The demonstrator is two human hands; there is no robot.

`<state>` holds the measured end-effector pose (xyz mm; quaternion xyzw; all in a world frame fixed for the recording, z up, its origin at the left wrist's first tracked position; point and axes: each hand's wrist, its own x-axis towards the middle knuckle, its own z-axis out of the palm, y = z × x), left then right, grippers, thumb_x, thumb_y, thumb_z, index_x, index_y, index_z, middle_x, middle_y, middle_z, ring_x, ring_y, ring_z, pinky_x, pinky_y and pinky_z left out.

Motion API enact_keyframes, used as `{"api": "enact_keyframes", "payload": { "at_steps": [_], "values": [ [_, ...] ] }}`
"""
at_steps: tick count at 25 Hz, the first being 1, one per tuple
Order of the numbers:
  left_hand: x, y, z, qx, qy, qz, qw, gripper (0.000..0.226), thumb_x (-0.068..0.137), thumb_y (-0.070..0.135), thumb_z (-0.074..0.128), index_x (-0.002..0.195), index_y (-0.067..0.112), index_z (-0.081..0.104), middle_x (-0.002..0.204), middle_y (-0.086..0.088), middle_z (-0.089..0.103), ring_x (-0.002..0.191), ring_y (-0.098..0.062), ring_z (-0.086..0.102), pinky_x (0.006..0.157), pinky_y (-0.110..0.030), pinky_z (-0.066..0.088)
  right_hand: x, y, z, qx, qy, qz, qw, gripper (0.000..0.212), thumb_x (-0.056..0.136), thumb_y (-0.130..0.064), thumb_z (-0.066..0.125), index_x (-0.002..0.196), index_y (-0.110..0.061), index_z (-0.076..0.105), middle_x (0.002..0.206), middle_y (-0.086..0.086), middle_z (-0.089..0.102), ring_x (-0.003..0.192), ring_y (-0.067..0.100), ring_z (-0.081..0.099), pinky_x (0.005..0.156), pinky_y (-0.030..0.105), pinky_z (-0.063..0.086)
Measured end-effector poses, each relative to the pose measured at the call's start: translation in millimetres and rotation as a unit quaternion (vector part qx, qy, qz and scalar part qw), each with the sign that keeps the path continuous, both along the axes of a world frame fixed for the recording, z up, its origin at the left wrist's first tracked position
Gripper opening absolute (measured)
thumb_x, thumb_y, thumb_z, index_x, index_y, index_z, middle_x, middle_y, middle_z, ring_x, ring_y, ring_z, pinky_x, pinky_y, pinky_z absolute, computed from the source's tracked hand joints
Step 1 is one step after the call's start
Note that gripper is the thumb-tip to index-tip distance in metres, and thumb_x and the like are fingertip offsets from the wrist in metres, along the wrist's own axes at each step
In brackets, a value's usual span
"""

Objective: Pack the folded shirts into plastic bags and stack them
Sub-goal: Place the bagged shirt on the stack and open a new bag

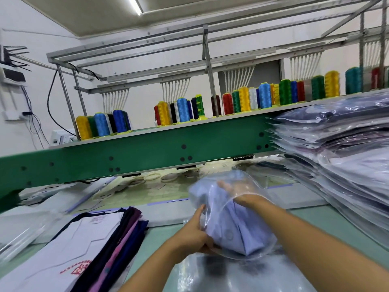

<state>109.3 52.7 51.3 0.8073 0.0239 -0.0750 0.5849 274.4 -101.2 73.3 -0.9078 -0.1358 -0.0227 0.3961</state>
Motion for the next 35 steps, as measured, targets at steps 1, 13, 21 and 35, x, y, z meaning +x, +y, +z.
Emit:
{"api": "enact_keyframes", "payload": {
  "at_steps": [1, 13, 21, 35],
  "values": [
    [0, 2, -2, 0.016, -0.006, -0.004, 1.000, 0.099, 0.071, -0.007, 0.063, 0.138, 0.054, 0.022, 0.103, -0.010, 0.067, 0.078, -0.022, 0.069, 0.077, -0.040, 0.061, 0, -5, -7, -0.044, -0.026, -0.008, 0.999, 0.057, 0.098, -0.054, 0.048, 0.138, -0.014, 0.056, 0.143, 0.013, 0.054, 0.128, 0.027, 0.052, 0.108, 0.038, 0.041],
    [-2, 10, -19, 0.568, -0.070, -0.001, 0.820, 0.054, 0.089, 0.028, 0.063, 0.141, 0.025, 0.048, 0.148, -0.007, 0.040, 0.131, -0.029, 0.047, 0.095, -0.032, 0.047, -35, -39, -87, -0.319, -0.013, 0.011, 0.948, 0.083, 0.089, -0.076, 0.025, 0.159, -0.033, 0.013, 0.166, 0.010, 0.012, 0.152, 0.028, 0.009, 0.121, 0.050, 0.008],
    [-5, 8, -36, 0.532, -0.157, -0.069, 0.829, 0.055, 0.090, 0.044, 0.063, 0.142, 0.036, 0.048, 0.142, 0.010, 0.049, 0.132, -0.018, 0.049, 0.103, -0.033, 0.044, -95, -97, -80, -0.241, -0.087, 0.177, 0.950, 0.049, 0.101, -0.036, 0.048, 0.143, -0.010, 0.044, 0.150, 0.007, 0.043, 0.139, 0.024, 0.039, 0.112, 0.023, 0.027],
    [5, 11, -65, 0.558, -0.253, 0.041, 0.789, 0.021, 0.089, 0.010, 0.047, 0.089, 0.021, 0.029, 0.089, -0.003, 0.043, 0.081, -0.037, 0.049, 0.065, -0.043, 0.040, -86, -153, -87, -0.269, -0.167, 0.026, 0.948, 0.031, 0.085, -0.059, 0.060, 0.091, -0.031, 0.047, 0.094, -0.013, 0.048, 0.097, 0.018, 0.054, 0.072, 0.033, 0.033]
  ]
}}
